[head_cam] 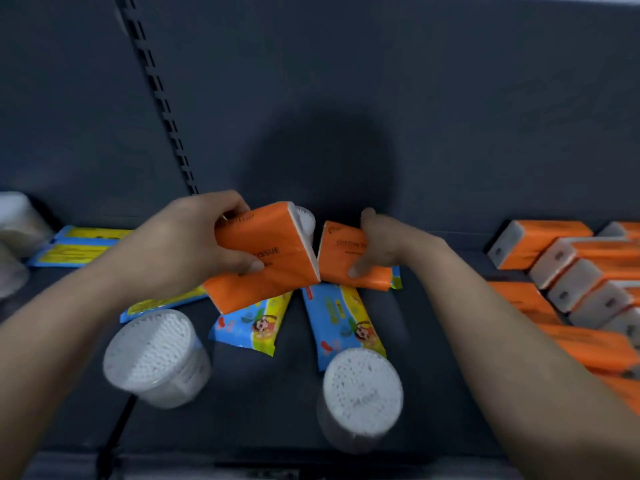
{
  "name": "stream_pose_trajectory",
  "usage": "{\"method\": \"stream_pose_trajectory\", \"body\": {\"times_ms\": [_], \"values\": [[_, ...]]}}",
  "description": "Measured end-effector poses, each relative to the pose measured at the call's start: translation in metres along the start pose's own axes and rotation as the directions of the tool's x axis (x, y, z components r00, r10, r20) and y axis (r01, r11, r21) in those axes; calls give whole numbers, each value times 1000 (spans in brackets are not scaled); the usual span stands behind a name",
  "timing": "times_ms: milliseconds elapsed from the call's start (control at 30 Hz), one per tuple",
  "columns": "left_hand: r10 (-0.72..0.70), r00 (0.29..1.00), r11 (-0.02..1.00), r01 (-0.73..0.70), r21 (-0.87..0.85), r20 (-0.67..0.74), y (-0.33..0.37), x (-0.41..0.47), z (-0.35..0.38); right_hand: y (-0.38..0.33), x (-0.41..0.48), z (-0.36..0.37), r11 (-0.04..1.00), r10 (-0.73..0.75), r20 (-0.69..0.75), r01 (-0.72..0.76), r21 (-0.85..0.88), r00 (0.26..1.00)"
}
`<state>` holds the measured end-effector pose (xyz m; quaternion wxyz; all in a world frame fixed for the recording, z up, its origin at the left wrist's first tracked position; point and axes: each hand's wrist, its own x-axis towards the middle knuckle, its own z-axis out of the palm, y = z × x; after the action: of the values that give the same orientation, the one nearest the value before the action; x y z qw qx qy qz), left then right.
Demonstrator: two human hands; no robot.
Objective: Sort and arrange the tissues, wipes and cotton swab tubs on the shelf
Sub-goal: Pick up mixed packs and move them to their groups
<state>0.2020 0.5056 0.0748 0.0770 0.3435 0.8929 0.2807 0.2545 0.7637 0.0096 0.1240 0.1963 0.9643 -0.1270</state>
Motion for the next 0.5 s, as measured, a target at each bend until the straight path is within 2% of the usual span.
{"method": "stream_pose_trajectory", "body": {"times_ms": [67, 167, 300, 400, 500], "values": [[19, 1000, 1000, -19, 1, 17, 4, -2, 1, -1, -8, -1, 997, -17, -54, 21, 72, 998], [77, 995, 997, -77, -1, 57, 11, 0, 2, 2, -28, -11, 997, -48, -172, 59, 56, 984], [180, 980, 984, -179, -24, 80, 30, 13, 10, 24, -64, -38, 995, -19, -379, 54, 82, 925], [265, 962, 964, -262, -42, 68, 51, 29, 24, 52, -93, -59, 996, 71, -495, -31, 88, 866], [326, 942, 945, -324, -37, 80, 74, 45, 43, 83, -116, -68, 987, 161, -524, -139, 83, 836]]}}
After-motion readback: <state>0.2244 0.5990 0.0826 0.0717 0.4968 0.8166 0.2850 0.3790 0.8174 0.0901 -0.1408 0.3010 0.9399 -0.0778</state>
